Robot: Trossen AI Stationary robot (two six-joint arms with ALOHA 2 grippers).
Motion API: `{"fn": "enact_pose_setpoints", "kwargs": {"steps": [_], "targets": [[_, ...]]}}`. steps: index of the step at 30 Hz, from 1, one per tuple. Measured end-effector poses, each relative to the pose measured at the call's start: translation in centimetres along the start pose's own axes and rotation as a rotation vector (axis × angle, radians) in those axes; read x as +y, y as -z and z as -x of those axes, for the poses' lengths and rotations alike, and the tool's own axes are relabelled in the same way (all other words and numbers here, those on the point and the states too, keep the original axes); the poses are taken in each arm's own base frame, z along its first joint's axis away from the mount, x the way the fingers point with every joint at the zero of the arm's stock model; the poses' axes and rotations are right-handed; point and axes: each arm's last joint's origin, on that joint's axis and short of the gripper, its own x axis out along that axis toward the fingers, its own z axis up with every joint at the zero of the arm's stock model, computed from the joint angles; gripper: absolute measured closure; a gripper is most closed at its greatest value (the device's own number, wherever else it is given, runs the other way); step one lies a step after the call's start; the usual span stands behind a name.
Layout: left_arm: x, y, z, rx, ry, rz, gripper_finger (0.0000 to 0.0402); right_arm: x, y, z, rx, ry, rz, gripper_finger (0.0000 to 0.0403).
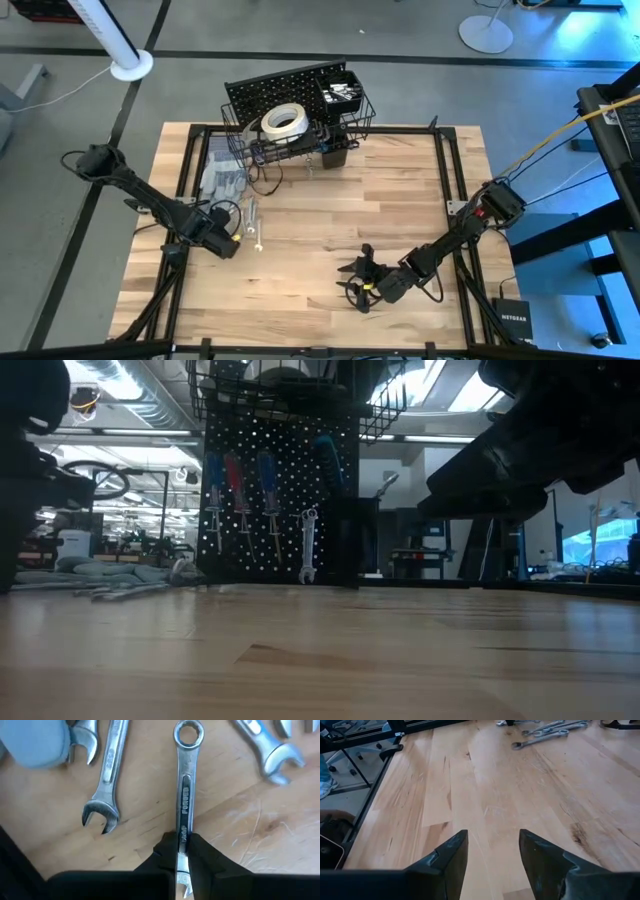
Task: Hang tools onto peg board
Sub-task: Hang the wrench on the pegboard
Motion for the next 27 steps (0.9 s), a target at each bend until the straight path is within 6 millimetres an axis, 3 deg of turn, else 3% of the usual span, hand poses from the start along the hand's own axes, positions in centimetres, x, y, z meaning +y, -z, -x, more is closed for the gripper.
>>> {"fn": "enact_pose_setpoints", "kwargs": {"steps": [12, 27], "targets": [[-0.9, 0.2, 1.1, -0.037, 0.022, -0.187, 0.0389, 0.0, 0.0, 0.0, -0.005, 0.008, -0.013, 0.0221], [-2.5, -0.3, 2.4, -0.156, 0.118, -0.281, 0.0398, -0.3, -0.1, -0.1, -0.008, 0.03, -0.011, 0.0221]]}}
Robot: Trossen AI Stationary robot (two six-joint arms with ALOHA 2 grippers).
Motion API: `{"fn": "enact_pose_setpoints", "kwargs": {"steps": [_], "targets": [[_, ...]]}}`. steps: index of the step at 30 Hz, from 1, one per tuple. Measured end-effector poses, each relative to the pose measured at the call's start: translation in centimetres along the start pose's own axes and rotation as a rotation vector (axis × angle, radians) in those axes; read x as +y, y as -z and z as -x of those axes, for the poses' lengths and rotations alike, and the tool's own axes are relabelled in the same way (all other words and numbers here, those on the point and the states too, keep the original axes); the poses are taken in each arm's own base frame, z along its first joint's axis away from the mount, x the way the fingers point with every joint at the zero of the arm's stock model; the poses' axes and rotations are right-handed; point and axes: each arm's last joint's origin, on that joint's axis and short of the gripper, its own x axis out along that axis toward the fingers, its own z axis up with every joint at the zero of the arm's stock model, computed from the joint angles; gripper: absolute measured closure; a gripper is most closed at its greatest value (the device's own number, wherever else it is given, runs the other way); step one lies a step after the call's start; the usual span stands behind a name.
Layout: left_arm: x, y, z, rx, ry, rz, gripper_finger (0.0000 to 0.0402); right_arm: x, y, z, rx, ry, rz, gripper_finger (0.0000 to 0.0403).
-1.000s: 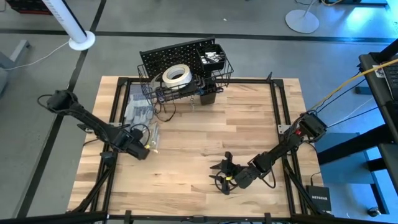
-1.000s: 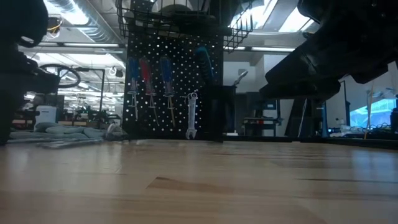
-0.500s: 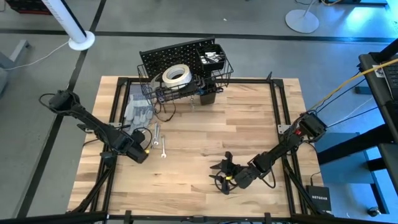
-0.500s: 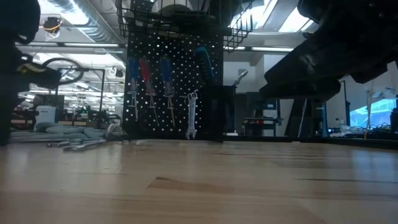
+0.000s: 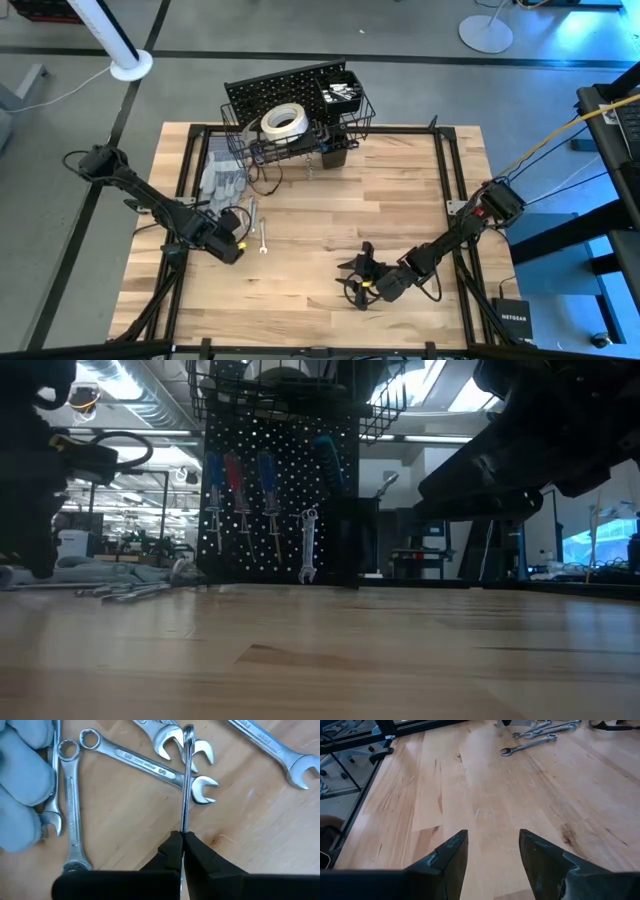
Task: Hang tools onto peg board
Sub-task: Hang the wrench on the pegboard
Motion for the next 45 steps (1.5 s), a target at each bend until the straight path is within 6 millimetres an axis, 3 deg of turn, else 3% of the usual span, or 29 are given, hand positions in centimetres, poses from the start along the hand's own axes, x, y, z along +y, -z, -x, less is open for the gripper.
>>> {"fn": "enact_pose_setpoints", "kwargs": {"steps": [8, 14, 19, 27, 34, 39, 45], "targets": [[-1.2, -0.8, 1.1, -0.037, 0.071, -0.053, 0.0399, -0.1, 0.1, 0.0, 0.002, 0.012, 0.006, 0.0221], [-3.1, -2.8, 3.8, -0.189, 0.125, -0.137, 0.04, -0.2, 0.0, 0.0, -0.02, 0.052, 0.009, 0.0221], [-4.1, -5.1, 4.2, -0.343, 0.182, -0.159, 0.0401, -0.4, -0.1, -0.2, -0.026, 0.066, 0.005, 0.0221], [-5.1, -10.9, 1.7, -0.532, 0.208, -0.213, 0.0401, -0.7, -0.3, -0.4, -0.026, 0.067, 0.024, 0.0221], [-4.0, -15.5, -2.0, -0.619, 0.167, -0.152, 0.0401, -0.6, -0.3, -0.4, -0.025, 0.064, 0.024, 0.0221], [-2.7, -17.1, -3.7, -0.614, 0.13, -0.094, 0.0402, -0.6, -0.3, -0.4, -0.019, 0.055, 0.024, 0.0221], [-1.8, -17.9, -4.1, -0.627, 0.118, -0.035, 0.0402, -0.6, -0.3, -0.4, -0.017, 0.051, 0.025, 0.0221]]}}
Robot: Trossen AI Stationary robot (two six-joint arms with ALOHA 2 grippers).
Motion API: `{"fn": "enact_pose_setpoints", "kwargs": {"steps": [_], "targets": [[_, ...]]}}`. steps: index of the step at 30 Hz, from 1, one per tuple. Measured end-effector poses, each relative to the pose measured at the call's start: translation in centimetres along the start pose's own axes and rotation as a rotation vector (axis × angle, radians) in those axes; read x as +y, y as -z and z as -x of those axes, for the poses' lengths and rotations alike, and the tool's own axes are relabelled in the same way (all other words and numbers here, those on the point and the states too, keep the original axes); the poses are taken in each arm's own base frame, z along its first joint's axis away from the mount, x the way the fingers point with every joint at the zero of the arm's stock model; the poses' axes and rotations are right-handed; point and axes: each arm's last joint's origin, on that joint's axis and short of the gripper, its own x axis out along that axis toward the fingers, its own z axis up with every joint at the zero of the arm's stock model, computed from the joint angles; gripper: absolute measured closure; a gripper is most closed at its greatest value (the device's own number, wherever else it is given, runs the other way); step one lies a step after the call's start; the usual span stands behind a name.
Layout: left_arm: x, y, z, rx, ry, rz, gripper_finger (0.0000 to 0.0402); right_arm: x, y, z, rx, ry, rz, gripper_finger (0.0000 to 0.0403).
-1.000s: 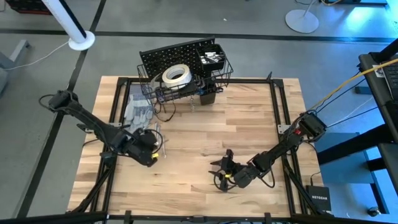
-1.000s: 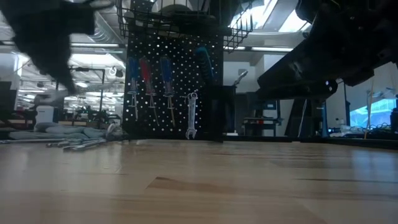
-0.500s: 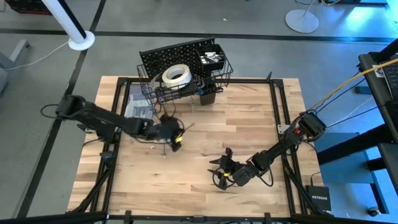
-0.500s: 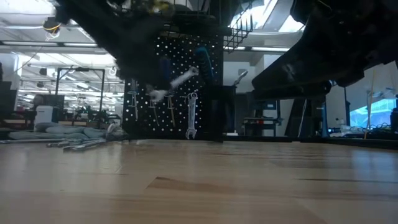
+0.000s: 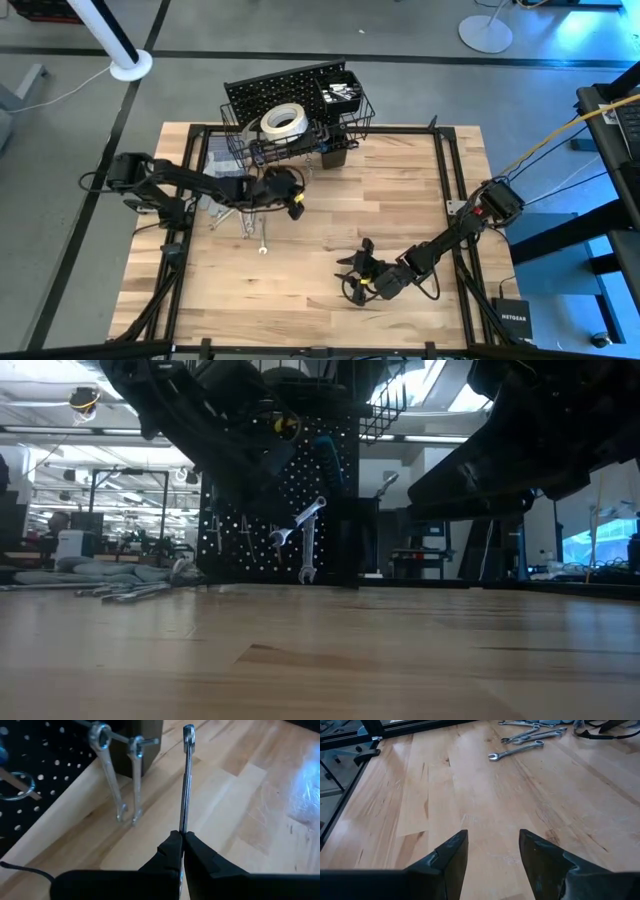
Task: Hang tools onto peg board
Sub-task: Hang the wrench on the pegboard
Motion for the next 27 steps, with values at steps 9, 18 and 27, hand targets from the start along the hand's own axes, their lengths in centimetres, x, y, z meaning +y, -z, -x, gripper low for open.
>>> {"fn": "enact_pose_setpoints", "kwargs": {"steps": [9, 18, 27], "targets": [[1.1, -0.1, -0.3, 0.0, -0.086, 0.08, 0.0401, 0.0, 0.0, 0.0, 0.0, 0.0, 0.001, 0.0221], [2.1, 0.0, -1.3, 0.0, -0.13, 0.122, 0.0401, 0.0, 0.0, 0.0, 0.0, 0.0, 0.0, 0.0221], [2.6, 0.7, -3.3, -0.025, -0.195, 0.122, 0.0401, 0.0, 0.0, 0.0, 0.001, -0.002, -0.002, 0.0221]]}}
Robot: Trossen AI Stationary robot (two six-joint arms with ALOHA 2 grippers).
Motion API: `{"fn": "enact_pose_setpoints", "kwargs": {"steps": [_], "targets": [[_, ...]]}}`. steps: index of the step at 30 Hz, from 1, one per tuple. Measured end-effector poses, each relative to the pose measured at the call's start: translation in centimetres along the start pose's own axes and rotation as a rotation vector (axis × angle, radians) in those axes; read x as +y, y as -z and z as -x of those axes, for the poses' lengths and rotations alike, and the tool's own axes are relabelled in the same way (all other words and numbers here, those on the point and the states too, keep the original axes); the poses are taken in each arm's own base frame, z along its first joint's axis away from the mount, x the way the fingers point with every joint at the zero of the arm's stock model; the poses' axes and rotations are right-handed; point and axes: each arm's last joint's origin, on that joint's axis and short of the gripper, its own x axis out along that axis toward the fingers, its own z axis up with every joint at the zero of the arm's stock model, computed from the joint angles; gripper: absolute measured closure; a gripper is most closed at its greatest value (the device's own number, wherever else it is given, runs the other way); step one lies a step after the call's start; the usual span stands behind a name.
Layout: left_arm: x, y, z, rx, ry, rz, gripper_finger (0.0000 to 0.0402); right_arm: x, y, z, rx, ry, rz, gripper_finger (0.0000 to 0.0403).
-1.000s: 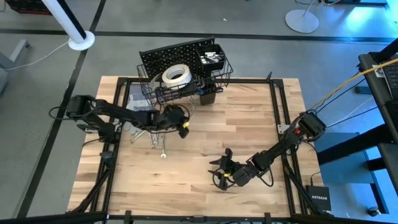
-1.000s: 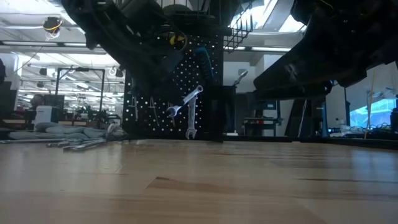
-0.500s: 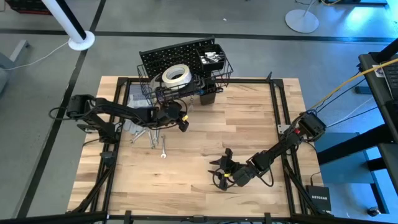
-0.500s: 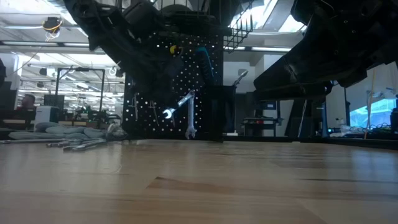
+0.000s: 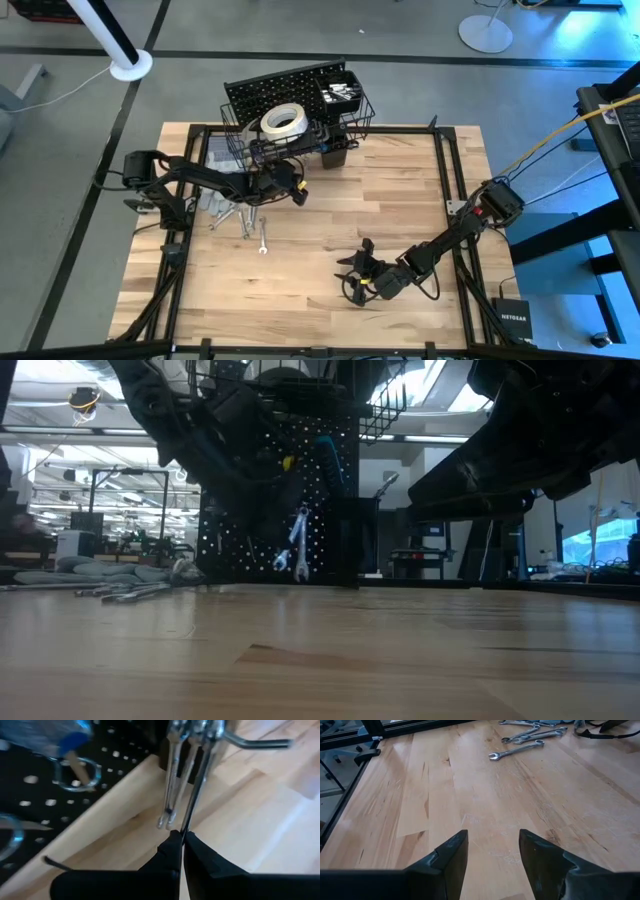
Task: Hang tools onto peg board
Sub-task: Hang the wrench on the pegboard
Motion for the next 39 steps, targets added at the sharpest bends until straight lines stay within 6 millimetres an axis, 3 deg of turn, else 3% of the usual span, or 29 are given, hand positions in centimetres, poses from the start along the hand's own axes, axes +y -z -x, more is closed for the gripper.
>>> {"fn": "enact_pose_setpoints", "kwargs": {"steps": [6, 15, 23, 30, 39], "targets": [[0.3, -0.1, 0.0, -0.046, -0.101, -0.013, 0.0402, 0.0, 0.0, 0.0, 0.0, 0.0, 0.0, 0.0221], [0.3, -0.1, 0.0, -0.037, -0.092, -0.096, 0.0398, 0.0, 0.0, 0.0, 0.0, 0.0, -0.001, 0.0221], [0.2, -0.5, 0.8, 0.014, 0.012, -0.144, 0.0305, 0.0, 0.0, 0.0, -0.001, -0.001, -0.002, 0.0221], [-0.4, -1.6, 5.7, 0.13, 0.204, -0.147, 0.0254, 0.0, 0.0, 0.0, -0.003, -0.003, -0.004, 0.0221], [-1.7, 2.2, 13.8, 0.437, 0.332, -0.191, 0.0268, 0.1, -0.1, 0.0, -0.002, -0.011, -0.007, 0.0221]]}}
